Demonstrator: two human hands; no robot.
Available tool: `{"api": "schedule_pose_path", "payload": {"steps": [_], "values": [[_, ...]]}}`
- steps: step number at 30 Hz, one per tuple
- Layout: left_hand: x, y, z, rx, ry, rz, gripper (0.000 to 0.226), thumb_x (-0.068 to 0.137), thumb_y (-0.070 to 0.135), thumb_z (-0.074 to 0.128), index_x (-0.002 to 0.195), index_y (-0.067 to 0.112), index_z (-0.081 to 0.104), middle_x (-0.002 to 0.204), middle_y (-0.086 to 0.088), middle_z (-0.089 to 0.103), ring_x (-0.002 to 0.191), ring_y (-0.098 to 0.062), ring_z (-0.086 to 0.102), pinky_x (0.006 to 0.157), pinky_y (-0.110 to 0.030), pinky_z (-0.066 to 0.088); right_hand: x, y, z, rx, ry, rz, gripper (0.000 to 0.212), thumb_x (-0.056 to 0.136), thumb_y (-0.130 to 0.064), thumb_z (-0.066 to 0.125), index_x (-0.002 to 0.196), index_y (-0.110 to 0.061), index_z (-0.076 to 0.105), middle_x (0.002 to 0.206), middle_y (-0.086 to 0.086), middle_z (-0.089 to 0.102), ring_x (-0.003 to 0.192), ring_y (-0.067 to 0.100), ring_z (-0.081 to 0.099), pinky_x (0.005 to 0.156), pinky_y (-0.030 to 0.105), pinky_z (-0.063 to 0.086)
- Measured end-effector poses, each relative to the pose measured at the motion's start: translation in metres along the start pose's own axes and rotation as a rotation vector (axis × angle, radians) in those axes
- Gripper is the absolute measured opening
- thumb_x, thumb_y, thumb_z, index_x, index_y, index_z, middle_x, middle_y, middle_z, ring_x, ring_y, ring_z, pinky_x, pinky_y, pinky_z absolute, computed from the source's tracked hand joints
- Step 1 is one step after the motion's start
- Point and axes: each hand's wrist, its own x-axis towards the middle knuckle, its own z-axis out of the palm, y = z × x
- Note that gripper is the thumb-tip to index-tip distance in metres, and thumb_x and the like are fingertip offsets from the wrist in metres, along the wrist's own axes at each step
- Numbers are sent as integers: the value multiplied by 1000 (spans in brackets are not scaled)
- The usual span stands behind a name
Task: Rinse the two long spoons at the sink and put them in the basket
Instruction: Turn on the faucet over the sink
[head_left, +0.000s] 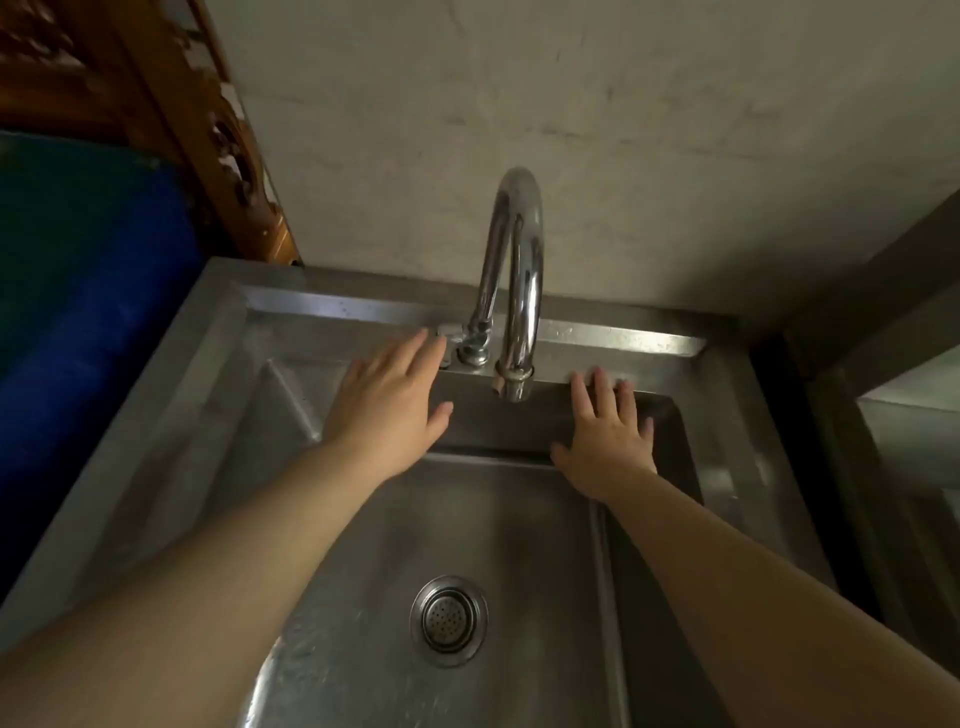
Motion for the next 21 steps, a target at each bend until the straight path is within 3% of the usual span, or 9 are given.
{"api": "schedule_pose_path", "payload": {"steps": [5,10,15,21], "values": [[22,0,15,-27,63,50,54,91,27,55,142,13,47,157,0,37,123,-29,55,92,-44,50,3,3,16,-39,85,-2,104,85,-42,65,153,-33,-13,165,-1,-18,149,33,-19,118,61,10],[31,-1,21,-103,192,39,44,88,18,43,125,7,64,133,-8,62,100,-33,65,78,-38,52,6,0,25,1,142,15,103,84,-40,66,153,-32,-10,165,0,-16,149,34,-20,119,59,13],[31,0,22,-142,221,38,51,86,23,35,122,7,66,131,-8,63,103,-34,64,75,-37,51,6,-1,30,7,169,15,103,83,-40,67,154,-31,-8,165,1,-14,149,35,-19,118,60,13],[33,2,20,-182,214,10,44,89,15,41,125,7,65,135,-7,60,109,-34,62,83,-40,52,7,-2,32,3,175,21,104,82,-41,67,154,-31,-8,165,2,-13,149,36,-18,117,61,14]]}}
